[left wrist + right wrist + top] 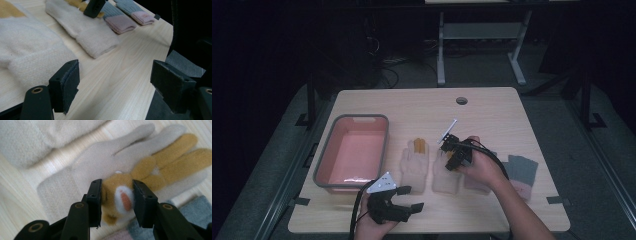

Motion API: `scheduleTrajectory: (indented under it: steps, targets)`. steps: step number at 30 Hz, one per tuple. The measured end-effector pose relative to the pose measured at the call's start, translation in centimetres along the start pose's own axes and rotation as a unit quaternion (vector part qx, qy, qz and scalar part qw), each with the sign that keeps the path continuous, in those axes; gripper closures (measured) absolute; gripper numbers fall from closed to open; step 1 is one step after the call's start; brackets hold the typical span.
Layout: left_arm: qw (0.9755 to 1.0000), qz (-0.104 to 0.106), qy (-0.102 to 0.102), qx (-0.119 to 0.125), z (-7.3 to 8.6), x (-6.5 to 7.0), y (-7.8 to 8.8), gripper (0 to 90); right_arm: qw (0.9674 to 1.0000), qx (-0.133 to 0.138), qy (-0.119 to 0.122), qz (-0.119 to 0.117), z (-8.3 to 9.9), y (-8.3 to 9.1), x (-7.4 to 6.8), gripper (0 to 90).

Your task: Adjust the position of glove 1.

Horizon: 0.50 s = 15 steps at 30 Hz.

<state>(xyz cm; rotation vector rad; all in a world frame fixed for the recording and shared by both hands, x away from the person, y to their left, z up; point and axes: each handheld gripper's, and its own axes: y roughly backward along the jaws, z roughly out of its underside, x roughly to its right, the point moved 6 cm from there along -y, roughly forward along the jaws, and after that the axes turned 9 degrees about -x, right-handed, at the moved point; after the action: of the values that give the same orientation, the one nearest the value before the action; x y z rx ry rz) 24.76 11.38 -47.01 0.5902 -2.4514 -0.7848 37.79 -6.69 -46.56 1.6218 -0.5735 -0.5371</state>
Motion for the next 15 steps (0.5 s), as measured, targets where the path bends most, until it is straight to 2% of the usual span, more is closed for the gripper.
scheduleTrajectory:
  steps: [5, 12, 13, 15]
  targets:
    - [1.0, 0.002, 0.001, 0.005, -0.1, 0.2, 0.0, 23.6, 1.0, 0.001, 0.004, 0.004, 0.0, 0.8, -0.2, 61.7]
    - [1.0, -0.001, -0.001, 0.009, -0.1, 0.2, 0.0, 23.7, 0.9996, 0.015, 0.016, 0.015, -0.3, 3.1, -0.8, 61.8]
    - [1.0, -0.004, -0.006, 0.007, -0.1, 0.1, 0.1, 23.7, 0.9996, 0.018, 0.018, 0.014, -0.3, 3.3, -0.8, 61.7]
    - [1.0, -0.003, -0.002, 0.008, -0.1, 0.2, 0.1, 23.6, 0.9994, 0.022, 0.022, 0.017, -0.5, 3.8, -1.0, 61.7]
